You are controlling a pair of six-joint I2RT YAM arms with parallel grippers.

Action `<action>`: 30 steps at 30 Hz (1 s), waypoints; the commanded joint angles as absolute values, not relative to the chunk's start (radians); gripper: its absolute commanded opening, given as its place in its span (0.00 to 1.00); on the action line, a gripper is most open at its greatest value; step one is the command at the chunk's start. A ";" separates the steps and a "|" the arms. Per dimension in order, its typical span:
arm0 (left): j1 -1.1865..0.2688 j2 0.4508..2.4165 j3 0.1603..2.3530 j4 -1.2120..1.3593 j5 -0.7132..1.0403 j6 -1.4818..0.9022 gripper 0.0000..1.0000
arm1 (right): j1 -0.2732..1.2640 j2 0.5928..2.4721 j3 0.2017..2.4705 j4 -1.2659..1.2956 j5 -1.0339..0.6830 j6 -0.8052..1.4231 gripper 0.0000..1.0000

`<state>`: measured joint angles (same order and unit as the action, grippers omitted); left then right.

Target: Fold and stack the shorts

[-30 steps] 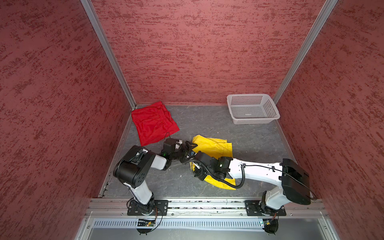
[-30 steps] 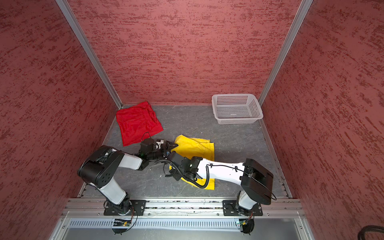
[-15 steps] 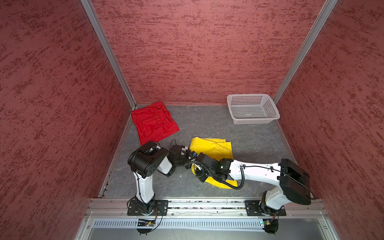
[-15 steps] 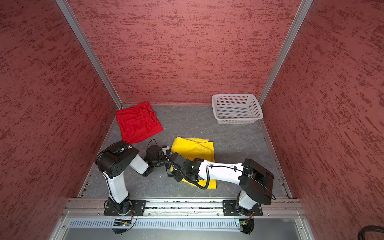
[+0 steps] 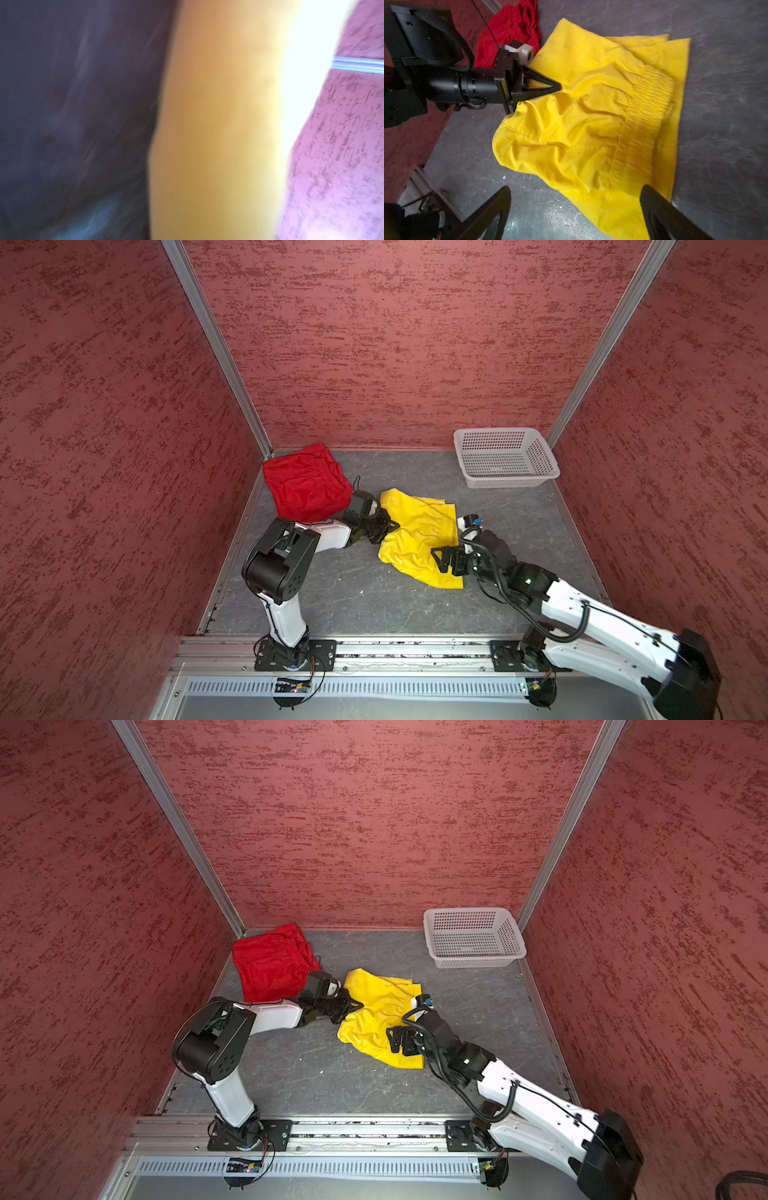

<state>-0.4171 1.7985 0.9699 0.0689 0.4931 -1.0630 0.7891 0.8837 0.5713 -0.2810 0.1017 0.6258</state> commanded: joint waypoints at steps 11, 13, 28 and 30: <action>-0.244 2.114 1.654 -0.532 0.404 -0.728 0.00 | 0.732 1.041 0.566 -0.166 0.116 0.666 0.98; -0.220 2.179 1.760 -0.596 0.389 -0.724 0.00 | 0.724 1.086 0.575 -0.142 0.087 0.648 0.98; -0.045 2.372 2.247 -0.880 0.358 -0.597 0.00 | 0.637 1.292 0.564 0.018 -0.094 0.666 0.98; -0.029 2.391 2.286 -0.902 0.355 -0.583 0.00 | 0.632 1.316 0.570 0.026 -0.111 0.672 0.98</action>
